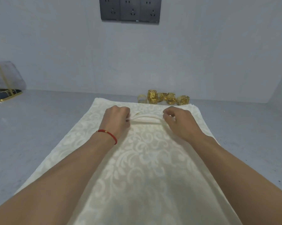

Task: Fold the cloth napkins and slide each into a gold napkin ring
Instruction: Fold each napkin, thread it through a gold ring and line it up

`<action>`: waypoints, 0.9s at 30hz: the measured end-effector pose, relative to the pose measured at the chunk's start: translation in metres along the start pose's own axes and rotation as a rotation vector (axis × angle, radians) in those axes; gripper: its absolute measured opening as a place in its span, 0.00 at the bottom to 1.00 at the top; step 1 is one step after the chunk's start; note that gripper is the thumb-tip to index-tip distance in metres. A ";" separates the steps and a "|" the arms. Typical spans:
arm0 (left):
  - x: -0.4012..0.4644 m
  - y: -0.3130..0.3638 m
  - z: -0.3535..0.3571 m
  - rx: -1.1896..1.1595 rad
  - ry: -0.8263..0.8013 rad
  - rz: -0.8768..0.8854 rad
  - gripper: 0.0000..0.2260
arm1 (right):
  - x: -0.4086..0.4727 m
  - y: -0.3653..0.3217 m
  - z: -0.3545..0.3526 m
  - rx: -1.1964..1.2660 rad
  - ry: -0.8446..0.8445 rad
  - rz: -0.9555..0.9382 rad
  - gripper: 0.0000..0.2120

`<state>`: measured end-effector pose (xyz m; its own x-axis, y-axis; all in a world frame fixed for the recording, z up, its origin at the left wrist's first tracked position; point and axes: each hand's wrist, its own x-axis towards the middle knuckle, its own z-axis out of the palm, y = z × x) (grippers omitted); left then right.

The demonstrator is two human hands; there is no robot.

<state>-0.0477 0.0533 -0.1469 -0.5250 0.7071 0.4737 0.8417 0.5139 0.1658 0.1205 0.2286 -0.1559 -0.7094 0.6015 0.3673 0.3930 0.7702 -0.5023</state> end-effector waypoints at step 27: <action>0.001 -0.039 0.022 -0.069 0.213 -0.192 0.05 | 0.065 0.001 -0.017 0.883 0.358 0.460 0.08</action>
<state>-0.0842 0.0445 -0.1716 -0.6435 0.4781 0.5978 0.7398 0.5892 0.3250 0.0847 0.2717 -0.1196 -0.3300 0.9343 0.1344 -0.0866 0.1118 -0.9899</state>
